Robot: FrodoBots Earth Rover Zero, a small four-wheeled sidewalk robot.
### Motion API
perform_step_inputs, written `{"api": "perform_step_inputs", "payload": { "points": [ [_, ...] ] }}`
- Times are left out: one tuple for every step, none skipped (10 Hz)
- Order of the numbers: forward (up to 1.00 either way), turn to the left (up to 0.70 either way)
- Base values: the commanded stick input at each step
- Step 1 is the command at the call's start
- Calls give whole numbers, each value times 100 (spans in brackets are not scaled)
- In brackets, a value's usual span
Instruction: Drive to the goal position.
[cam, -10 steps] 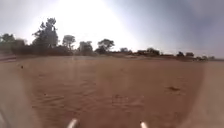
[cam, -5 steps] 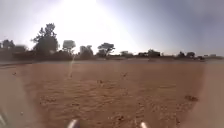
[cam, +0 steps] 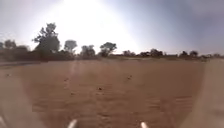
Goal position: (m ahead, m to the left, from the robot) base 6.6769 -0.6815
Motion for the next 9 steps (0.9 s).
{"api": "perform_step_inputs", "payload": {
  "points": [
    [100, 0],
    [100, 0],
    [100, 0],
    [100, 0],
    [100, 0],
    [100, 0],
    [100, 0],
    [100, 0],
    [100, 0]
  ]
}}
